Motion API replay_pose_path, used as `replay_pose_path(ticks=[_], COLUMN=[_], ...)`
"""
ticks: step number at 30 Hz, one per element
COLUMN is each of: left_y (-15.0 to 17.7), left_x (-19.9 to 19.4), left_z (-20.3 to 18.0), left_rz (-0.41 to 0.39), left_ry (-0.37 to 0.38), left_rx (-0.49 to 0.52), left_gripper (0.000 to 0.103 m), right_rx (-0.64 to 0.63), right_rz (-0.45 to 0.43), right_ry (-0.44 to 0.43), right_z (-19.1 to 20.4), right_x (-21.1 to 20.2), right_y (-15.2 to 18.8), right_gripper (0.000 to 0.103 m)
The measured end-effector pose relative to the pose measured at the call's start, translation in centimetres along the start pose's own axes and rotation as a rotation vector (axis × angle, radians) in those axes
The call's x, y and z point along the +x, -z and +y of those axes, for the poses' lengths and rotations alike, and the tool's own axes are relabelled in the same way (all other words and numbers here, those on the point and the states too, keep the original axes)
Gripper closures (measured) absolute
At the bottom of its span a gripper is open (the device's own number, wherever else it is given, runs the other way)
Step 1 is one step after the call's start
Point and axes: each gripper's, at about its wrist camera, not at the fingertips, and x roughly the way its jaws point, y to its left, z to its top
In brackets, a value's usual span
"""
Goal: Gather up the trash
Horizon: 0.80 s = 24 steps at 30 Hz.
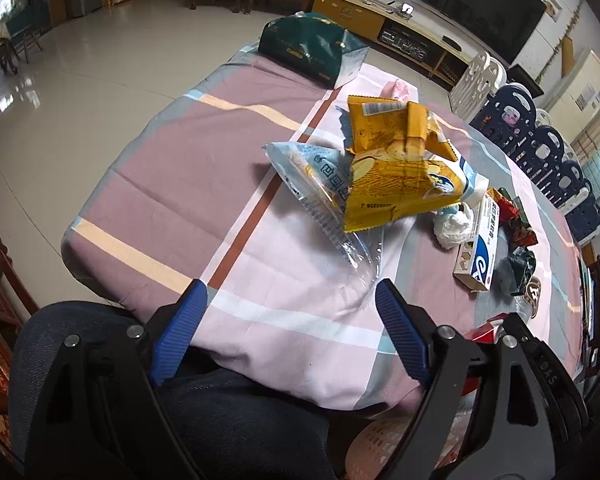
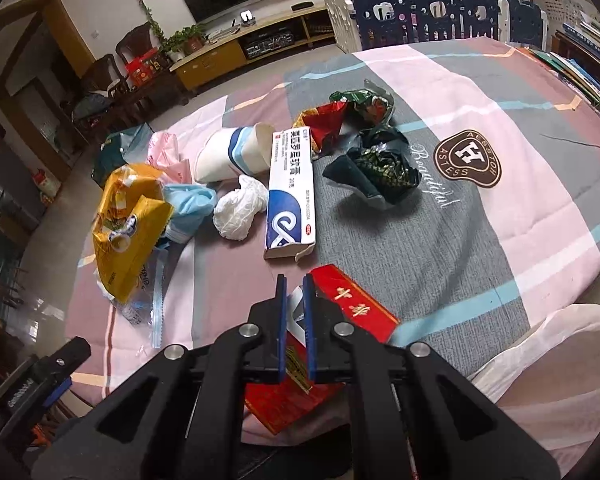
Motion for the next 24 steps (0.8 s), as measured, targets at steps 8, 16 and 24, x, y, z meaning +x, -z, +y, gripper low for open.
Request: replay_pose_path(ticks=[8, 16, 24], left_y=[-0.9, -1.6, -1.9], left_x=[0.7, 3.2, 3.8], left_z=[0.3, -1.6, -0.7], left_rz=[-0.045, 0.016, 0.008], left_ry=[0.017, -0.018, -0.036], left_rx=[-0.097, -0.051, -0.112], left_gripper=[0.017, 0.017, 0.017], right_rx=[0.041, 0.081, 0.099], right_rz=[-0.027, 0.100, 0.219], right_ry=[-0.041, -0.053, -0.038], right_z=[-1.6, -2.0, -0.9], right_x=[-1.4, -0.8, 2.3], right_y=[-0.2, 1.4, 3.1], right_gripper=[0.095, 0.053, 0.030])
